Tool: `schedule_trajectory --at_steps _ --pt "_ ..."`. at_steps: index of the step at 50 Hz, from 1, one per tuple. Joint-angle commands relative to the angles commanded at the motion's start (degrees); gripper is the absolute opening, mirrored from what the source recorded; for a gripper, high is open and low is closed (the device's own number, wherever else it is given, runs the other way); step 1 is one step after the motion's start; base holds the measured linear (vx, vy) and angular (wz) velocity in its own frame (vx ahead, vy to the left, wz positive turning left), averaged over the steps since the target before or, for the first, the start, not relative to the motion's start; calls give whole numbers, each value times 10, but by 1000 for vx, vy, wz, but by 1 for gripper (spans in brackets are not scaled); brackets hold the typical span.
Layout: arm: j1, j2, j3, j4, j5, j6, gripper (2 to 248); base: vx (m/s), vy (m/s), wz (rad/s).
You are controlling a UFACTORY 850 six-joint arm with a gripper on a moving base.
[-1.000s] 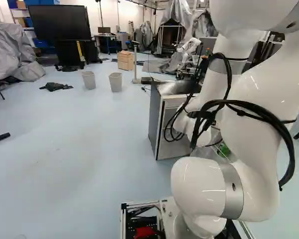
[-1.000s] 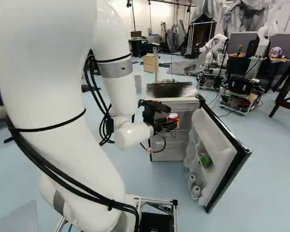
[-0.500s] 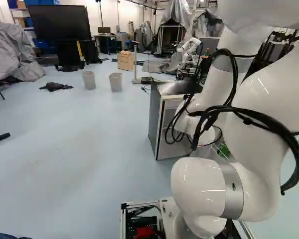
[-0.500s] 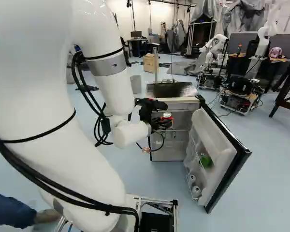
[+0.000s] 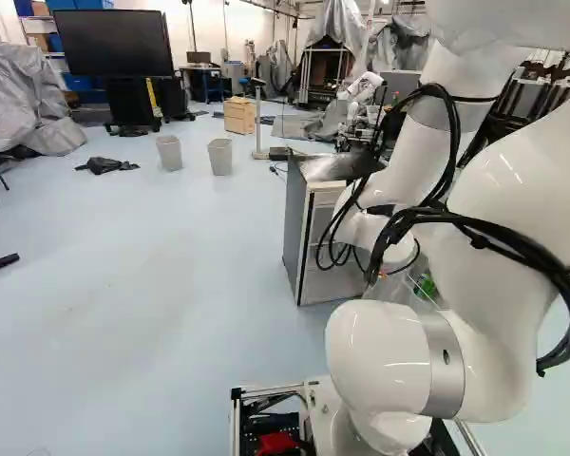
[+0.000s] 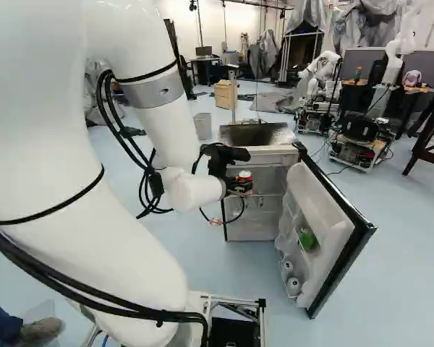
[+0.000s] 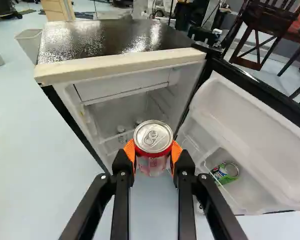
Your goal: Grab a drink from the fridge
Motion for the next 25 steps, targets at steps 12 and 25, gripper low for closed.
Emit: schedule_trajectory --at_steps 12,25 --pt "2 0 -21 0 -55 0 90 0 0 0" --pt "4 -7 -51 0 -115 0 90 0 0 0"
